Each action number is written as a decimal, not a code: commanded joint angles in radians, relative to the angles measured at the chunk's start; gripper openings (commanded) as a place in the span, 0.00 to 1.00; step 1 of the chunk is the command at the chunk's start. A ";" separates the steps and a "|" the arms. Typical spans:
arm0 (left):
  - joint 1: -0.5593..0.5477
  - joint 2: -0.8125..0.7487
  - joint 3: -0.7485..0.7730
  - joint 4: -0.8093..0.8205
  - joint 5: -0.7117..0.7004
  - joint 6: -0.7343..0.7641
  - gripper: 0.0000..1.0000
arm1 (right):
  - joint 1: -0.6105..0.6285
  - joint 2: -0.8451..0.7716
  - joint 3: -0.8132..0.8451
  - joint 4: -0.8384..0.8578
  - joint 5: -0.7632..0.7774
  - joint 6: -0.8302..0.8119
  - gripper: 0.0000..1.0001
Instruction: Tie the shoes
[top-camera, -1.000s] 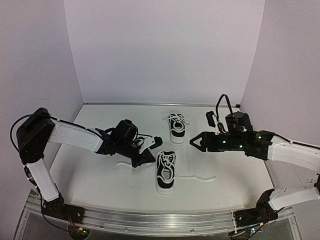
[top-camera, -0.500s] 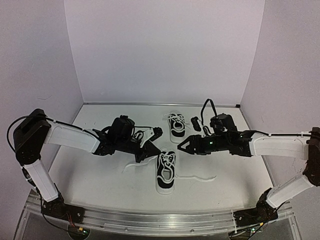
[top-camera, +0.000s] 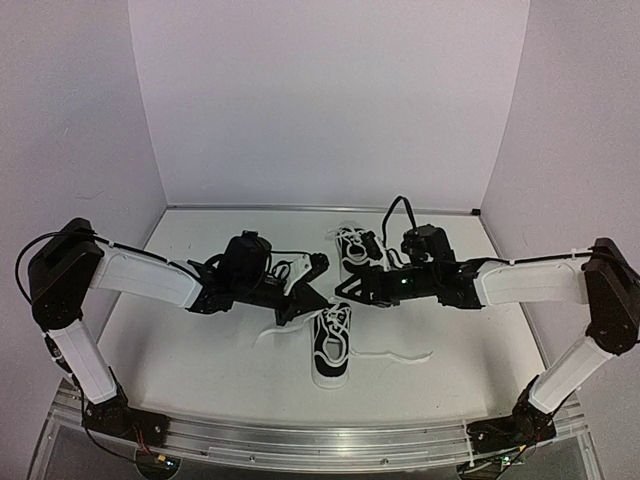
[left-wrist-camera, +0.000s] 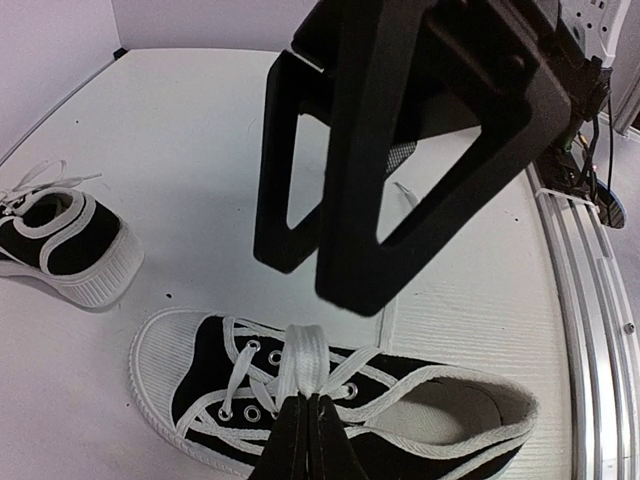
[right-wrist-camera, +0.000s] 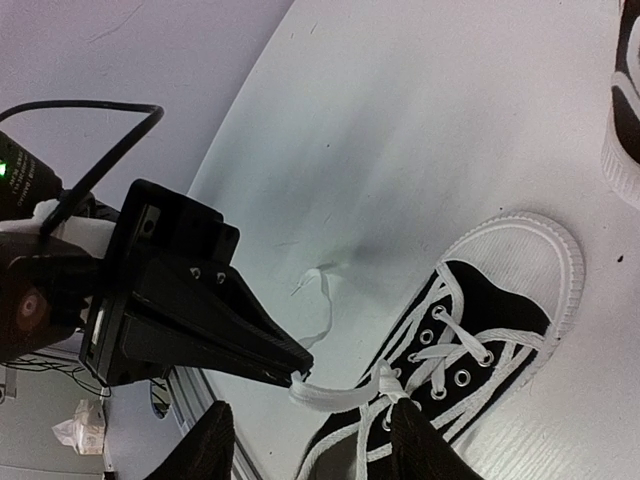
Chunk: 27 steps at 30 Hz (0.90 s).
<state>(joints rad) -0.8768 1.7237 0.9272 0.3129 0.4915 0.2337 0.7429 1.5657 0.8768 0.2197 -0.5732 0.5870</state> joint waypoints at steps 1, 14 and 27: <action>-0.012 0.010 0.019 0.059 0.001 -0.009 0.00 | 0.012 0.031 0.040 0.055 -0.036 0.011 0.48; -0.028 0.005 0.041 0.047 -0.020 0.001 0.00 | 0.019 0.053 0.053 0.064 -0.057 0.012 0.34; -0.033 0.004 0.052 0.038 -0.047 0.015 0.00 | 0.021 0.053 0.043 0.034 -0.030 0.008 0.41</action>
<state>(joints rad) -0.9047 1.7237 0.9291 0.3248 0.4584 0.2357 0.7582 1.6132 0.8925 0.2456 -0.6171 0.6047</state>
